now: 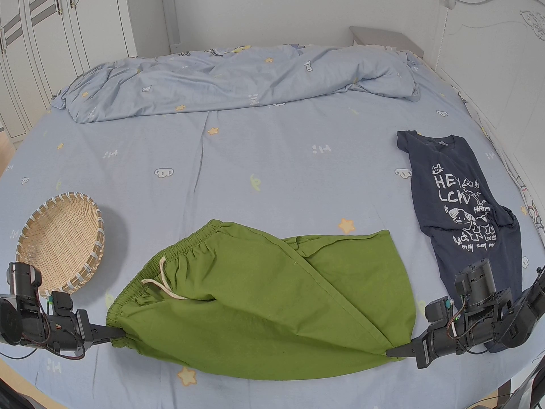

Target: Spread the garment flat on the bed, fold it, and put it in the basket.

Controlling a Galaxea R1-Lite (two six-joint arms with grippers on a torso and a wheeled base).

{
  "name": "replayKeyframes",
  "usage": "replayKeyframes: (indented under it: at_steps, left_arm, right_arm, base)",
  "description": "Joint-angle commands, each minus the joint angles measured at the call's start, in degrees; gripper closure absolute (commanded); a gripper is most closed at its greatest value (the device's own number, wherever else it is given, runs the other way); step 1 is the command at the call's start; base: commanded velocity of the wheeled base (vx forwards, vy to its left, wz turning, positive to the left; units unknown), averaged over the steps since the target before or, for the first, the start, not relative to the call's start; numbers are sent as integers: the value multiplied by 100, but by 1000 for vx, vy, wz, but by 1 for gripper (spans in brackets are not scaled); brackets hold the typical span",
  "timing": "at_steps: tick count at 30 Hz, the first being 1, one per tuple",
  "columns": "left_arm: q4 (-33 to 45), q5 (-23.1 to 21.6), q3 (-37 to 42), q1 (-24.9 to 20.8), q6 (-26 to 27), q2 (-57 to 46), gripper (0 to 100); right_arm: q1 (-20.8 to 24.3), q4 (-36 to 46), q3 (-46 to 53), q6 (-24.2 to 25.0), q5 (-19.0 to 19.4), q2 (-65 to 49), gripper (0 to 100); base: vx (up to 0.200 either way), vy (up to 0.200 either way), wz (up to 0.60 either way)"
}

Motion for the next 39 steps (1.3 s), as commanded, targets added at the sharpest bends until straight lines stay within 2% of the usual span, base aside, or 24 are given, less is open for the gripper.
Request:
replayKeyframes:
  at_steps: [1, 6, 8, 9, 10, 14, 20, 24, 25, 29, 39]
  left_arm:
    - [52, -14, 14, 31, 62, -80, 100]
    - [570, -22, 31, 66, 545, -203, 100]
    - [1036, -14, 23, 75, 853, -449, 100]
    - [1036, -14, 23, 75, 853, -449, 100]
    - [1396, -5, 14, 75, 985, -721, 100]
    - [1730, 39, 23, 75, 1090, -1003, 100]
    - [2082, 74, 31, 225, 1275, -924, 100]
    - [2513, 329, 31, 225, 1653, -862, 100]
    - [2662, 514, 31, 207, 1846, -836, 100]
    - [2820, 786, 102, 198, 2268, -634, 100]
    - [2794, 883, 181, -66, 2321, -247, 100]
  right_arm:
    - [-28, 69, 72, -32, -225, -103, 100]
    - [-80, 517, 143, -32, -313, -578, 100]
    - [-80, 1054, 81, -32, -322, -938, 100]
    - [-80, 1054, 81, -32, -322, -938, 100]
    - [-89, 1475, 11, -23, -322, -1237, 100]
    - [-168, 2056, -7, -32, -331, -1624, 100]
    - [-265, 2135, 55, -23, -296, -1642, 100]
    - [-265, 2126, 151, -23, -287, -1510, 100]
    - [-256, 2126, 187, -23, -287, -1448, 100]
    - [-230, 2108, 239, -32, -287, -1290, 100]
    - [-142, 2099, 257, -32, -278, -982, 100]
  base:
    - [0, 0, 0]
    - [0, 0, 0]
    - [0, 0, 0]
    - [0, 0, 0]
    - [0, 0, 0]
    - [0, 0, 0]
    - [0, 0, 0]
    - [0, 0, 0]
    - [0, 0, 0]
    - [0, 0, 0]
    - [0, 0, 0]
